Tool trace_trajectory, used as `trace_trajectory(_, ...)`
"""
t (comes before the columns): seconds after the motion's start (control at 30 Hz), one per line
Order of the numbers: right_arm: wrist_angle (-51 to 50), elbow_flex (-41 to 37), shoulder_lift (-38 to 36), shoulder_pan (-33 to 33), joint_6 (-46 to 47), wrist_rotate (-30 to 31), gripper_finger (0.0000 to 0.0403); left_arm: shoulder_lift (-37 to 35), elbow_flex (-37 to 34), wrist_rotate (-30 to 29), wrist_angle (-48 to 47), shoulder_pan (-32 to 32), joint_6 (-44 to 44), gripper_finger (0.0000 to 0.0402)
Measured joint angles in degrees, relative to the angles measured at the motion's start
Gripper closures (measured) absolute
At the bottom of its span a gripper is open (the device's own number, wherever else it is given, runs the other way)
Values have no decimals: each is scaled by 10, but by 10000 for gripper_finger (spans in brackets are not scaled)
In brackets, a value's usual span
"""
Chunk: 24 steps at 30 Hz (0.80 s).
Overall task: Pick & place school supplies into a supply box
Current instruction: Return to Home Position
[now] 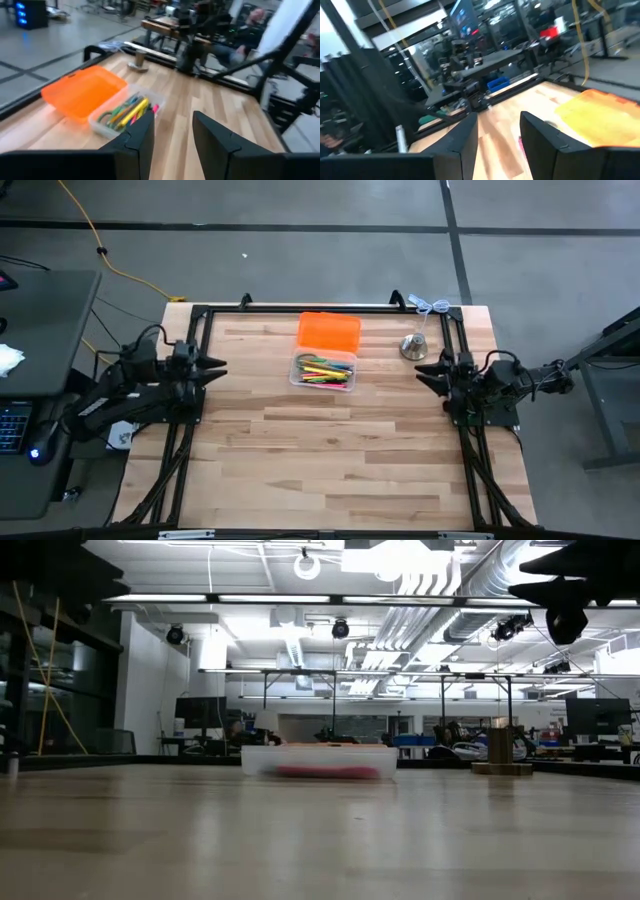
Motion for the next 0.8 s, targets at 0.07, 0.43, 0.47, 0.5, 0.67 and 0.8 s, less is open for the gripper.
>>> trace_trajectory(0.07, 8, 0, 0, 0, -14, 9, 279, -1, 1, -21, -1, 0, -6, 241)
trace_trajectory(0.43, 11, 0, 0, 0, -2, 3, 279, -1, -68, -55, 158, 0, -36, 241)
trace_trajectory(0.47, 22, -3, 0, 0, -4, 2, 279, -1, -85, -42, 181, 0, -42, 241)
trace_trajectory(0.5, 38, -9, 0, 0, -10, 1, 279, -1, -103, -30, 206, 0, -52, 241)
trace_trajectory(0.67, 129, -66, 0, 0, -28, -10, 279, -1, -160, 0, 281, 0, -79, 241)
trace_trajectory(0.8, 186, -116, 0, 0, -12, -12, 279, 0, -173, 3, 278, 0, -80, 241)
